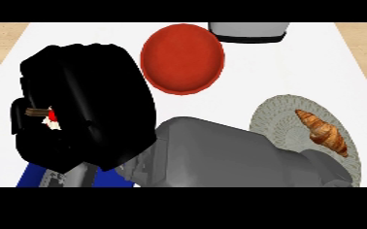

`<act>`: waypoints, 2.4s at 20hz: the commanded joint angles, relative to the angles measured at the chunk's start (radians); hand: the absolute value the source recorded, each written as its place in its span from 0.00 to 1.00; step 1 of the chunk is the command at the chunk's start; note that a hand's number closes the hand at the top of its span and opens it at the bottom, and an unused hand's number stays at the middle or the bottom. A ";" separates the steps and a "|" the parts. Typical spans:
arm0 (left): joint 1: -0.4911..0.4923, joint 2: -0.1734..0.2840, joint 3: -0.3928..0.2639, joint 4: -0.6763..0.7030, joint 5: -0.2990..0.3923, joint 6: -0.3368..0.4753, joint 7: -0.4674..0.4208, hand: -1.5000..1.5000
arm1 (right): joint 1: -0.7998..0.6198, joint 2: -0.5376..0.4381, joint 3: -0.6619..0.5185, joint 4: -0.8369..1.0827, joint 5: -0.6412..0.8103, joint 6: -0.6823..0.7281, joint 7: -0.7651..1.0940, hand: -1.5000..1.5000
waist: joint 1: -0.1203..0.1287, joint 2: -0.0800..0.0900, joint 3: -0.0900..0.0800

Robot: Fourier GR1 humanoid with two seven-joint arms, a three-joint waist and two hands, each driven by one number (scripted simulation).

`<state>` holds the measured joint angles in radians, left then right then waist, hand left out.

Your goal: Pick the cupcake from the placemat and place it in the bowl

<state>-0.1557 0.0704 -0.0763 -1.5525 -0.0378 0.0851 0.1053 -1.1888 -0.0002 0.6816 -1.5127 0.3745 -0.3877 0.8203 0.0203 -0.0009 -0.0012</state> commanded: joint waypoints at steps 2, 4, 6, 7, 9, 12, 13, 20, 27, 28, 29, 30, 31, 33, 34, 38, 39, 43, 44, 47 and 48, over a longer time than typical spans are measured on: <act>0.024 -0.044 -0.038 -0.032 -0.033 0.039 0.012 0.50 | -0.062 0.000 -0.071 0.185 -0.040 0.015 -0.077 1.00 | -0.002 0.003 0.000; 0.037 0.004 0.002 -0.015 0.010 -0.022 -0.035 0.50 | -0.118 0.000 -0.041 0.248 0.036 0.056 -0.030 1.00 | -0.004 0.002 0.000; 0.035 -0.030 -0.011 0.056 -0.018 0.009 -0.080 0.50 | -0.052 -0.066 -0.069 0.286 0.024 0.076 -0.126 1.00 | -0.014 0.006 0.000; 0.032 0.015 0.023 0.021 0.007 -0.020 -0.055 0.50 | -0.121 -0.020 -0.064 0.360 0.055 0.096 -0.105 1.00 | -0.003 0.004 0.000; 0.035 0.019 0.015 -0.018 0.015 -0.029 -0.011 0.50 | -0.080 -0.060 -0.033 0.449 0.092 0.087 -0.197 1.00 | 0.002 0.007 0.000; 0.009 0.003 0.006 0.000 0.022 -0.038 -0.009 0.50 | -0.137 -0.034 -0.105 0.591 0.104 0.089 -0.262 1.00 | 0.003 0.008 0.000; 0.017 0.008 0.009 -0.019 0.008 -0.025 -0.006 0.50 | -0.103 -0.046 -0.115 0.609 0.113 0.069 -0.302 1.00 | 0.001 0.007 0.001; -0.007 0.005 0.019 -0.002 0.002 -0.019 0.000 0.50 | -0.068 -0.041 -0.183 0.847 0.137 -0.001 -0.506 1.00 | -0.001 0.008 0.001; -0.029 -0.018 -0.003 0.024 -0.026 -0.006 -0.015 0.50 | -0.064 -0.029 -0.274 1.107 0.112 -0.011 -0.705 1.00 | 0.018 0.019 0.001; 0.000 -0.030 -0.025 -0.004 -0.034 0.000 -0.005 0.50 | -0.091 -0.030 -0.307 1.111 0.071 0.060 -0.715 1.00 | 0.022 0.017 0.001; -0.034 -0.024 0.011 0.059 -0.017 -0.005 -0.045 0.50 | -0.037 -0.020 -0.337 1.108 0.040 0.024 -0.719 1.00 | 0.013 0.020 0.001; -0.009 -0.010 0.000 0.013 -0.012 -0.024 -0.021 0.50 | -0.056 -0.034 -0.352 1.134 0.030 0.075 -0.735 1.00 | 0.017 0.016 0.001; -0.002 -0.009 -0.002 0.020 -0.010 -0.033 -0.044 0.50 | -0.056 -0.001 -0.356 1.172 0.021 0.073 -0.738 0.00 | 0.034 0.023 0.001; -0.081 0.035 0.056 0.051 0.031 -0.069 -0.013 0.50 | -0.030 -0.015 -0.377 1.176 -0.010 0.159 -0.830 0.00 | 0.021 0.022 0.001; -0.032 -0.020 0.003 0.034 -0.009 -0.023 -0.030 0.50 | -0.035 -0.037 -0.401 1.182 -0.029 0.195 -0.879 0.00 | 0.021 0.019 0.001; -0.026 -0.010 0.009 0.026 -0.007 -0.031 -0.019 0.50 | 0.002 -0.001 -0.447 1.184 -0.068 0.137 -1.006 0.00 | 0.023 0.016 0.002; -0.032 -0.039 0.003 0.076 -0.005 -0.023 -0.054 0.50 | -0.039 -0.005 -0.487 1.186 -0.092 0.161 -1.029 0.00 | 0.023 0.021 0.001; -0.015 -0.057 -0.024 0.035 -0.035 0.008 -0.017 0.50 | -0.028 -0.001 -0.557 1.126 -0.151 0.081 -1.100 0.00 | 0.011 0.011 0.002; 0.006 -0.001 0.018 0.019 -0.003 -0.036 -0.031 0.50 | -0.025 -0.050 -0.586 1.123 -0.167 0.099 -1.138 0.00 | 0.011 0.010 0.002; 0.031 -0.008 0.009 -0.026 -0.005 -0.029 -0.018 0.50 | -0.043 -0.033 -0.639 1.120 -0.208 0.104 -1.116 0.00 | 0.007 0.006 0.001; 0.008 -0.008 0.015 0.015 -0.014 -0.026 -0.024 0.50 | -0.037 -0.029 -0.650 1.151 -0.205 0.082 -1.140 0.00 | 0.008 0.010 0.001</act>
<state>-0.1610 0.0544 -0.0692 -1.5397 -0.0526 0.0651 0.0895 -1.2202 -0.0257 0.0948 -0.3713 0.2105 -0.2923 -0.2834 0.0314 0.0098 0.0003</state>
